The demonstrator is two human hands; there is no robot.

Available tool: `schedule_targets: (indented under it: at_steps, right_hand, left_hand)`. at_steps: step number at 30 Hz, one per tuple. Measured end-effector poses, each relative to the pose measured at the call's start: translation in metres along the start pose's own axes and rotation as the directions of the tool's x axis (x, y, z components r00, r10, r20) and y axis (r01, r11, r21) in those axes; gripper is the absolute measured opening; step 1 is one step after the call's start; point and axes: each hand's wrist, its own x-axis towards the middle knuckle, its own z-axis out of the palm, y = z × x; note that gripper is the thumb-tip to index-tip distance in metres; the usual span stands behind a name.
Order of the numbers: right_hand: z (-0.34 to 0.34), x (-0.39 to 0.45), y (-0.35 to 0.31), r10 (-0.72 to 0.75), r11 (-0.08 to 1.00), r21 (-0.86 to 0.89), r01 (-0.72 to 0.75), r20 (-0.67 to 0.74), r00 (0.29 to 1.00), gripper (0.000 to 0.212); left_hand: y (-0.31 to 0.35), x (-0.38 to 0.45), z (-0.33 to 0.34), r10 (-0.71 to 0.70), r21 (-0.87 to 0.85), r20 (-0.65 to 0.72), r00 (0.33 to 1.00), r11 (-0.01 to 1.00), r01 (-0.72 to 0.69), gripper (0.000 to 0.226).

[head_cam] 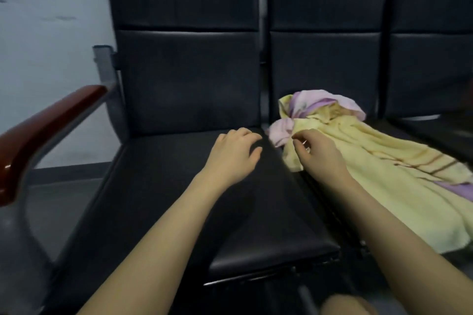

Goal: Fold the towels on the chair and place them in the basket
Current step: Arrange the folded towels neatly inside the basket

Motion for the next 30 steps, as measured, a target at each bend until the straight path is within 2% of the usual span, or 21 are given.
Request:
schedule_targets:
  at_steps: [4, 8, 12, 15, 19, 23, 26, 28, 30]
  right_hand:
    - [-0.014, 0.012, 0.079, 0.140, 0.987, -0.075, -0.142, -0.026, 0.990, 0.017]
    - [-0.013, 0.023, 0.150, 0.244, 0.956, -0.157, -0.247, -0.035, 0.969, 0.021]
    - [-0.003, 0.032, 0.195, 0.303, 0.904, -0.321, -0.284, 0.010, 0.953, 0.030]
    - [0.006, 0.035, 0.211, 0.299, 0.880, -0.393, -0.267, 0.021, 0.954, 0.027]
    - [0.010, 0.031, 0.218, 0.203, 0.943, -0.243, -0.229, -0.127, 0.971, 0.012]
    - [0.001, 0.028, 0.216, 0.122, 0.992, 0.013, -0.123, -0.276, 0.954, 0.008]
    - [-0.009, 0.028, 0.206, 0.086, 0.990, 0.134, -0.048, -0.294, 0.952, 0.014]
    - [-0.015, 0.029, 0.199, 0.061, 0.990, 0.144, -0.015, -0.326, 0.944, 0.014]
    - [-0.019, 0.028, 0.191, 0.036, 0.990, 0.143, 0.018, -0.367, 0.930, 0.014]
  left_hand:
    - [0.042, 0.062, 0.048, 0.106, -0.020, 0.067, 0.992, 0.994, -0.105, 0.037]
    - [0.071, 0.115, 0.101, 0.156, -0.039, 0.138, 0.978, 0.988, -0.152, 0.037]
    - [0.089, 0.151, 0.147, 0.152, -0.057, 0.177, 0.973, 0.988, -0.144, 0.038]
    - [0.096, 0.166, 0.176, 0.136, -0.069, 0.222, 0.965, 0.990, -0.124, 0.041]
    - [0.098, 0.175, 0.202, 0.128, -0.139, 0.282, 0.951, 0.986, -0.091, 0.045]
    - [0.099, 0.183, 0.208, 0.128, -0.322, 0.238, 0.963, 0.946, -0.046, 0.043]
    - [0.097, 0.189, 0.209, 0.139, -0.464, 0.123, 0.983, 0.883, -0.067, 0.029]
    - [0.094, 0.188, 0.206, 0.101, -0.554, 0.012, 0.995, 0.829, -0.078, 0.014]
    - [0.092, 0.184, 0.199, 0.070, -0.620, -0.035, 0.997, 0.781, -0.076, 0.008]
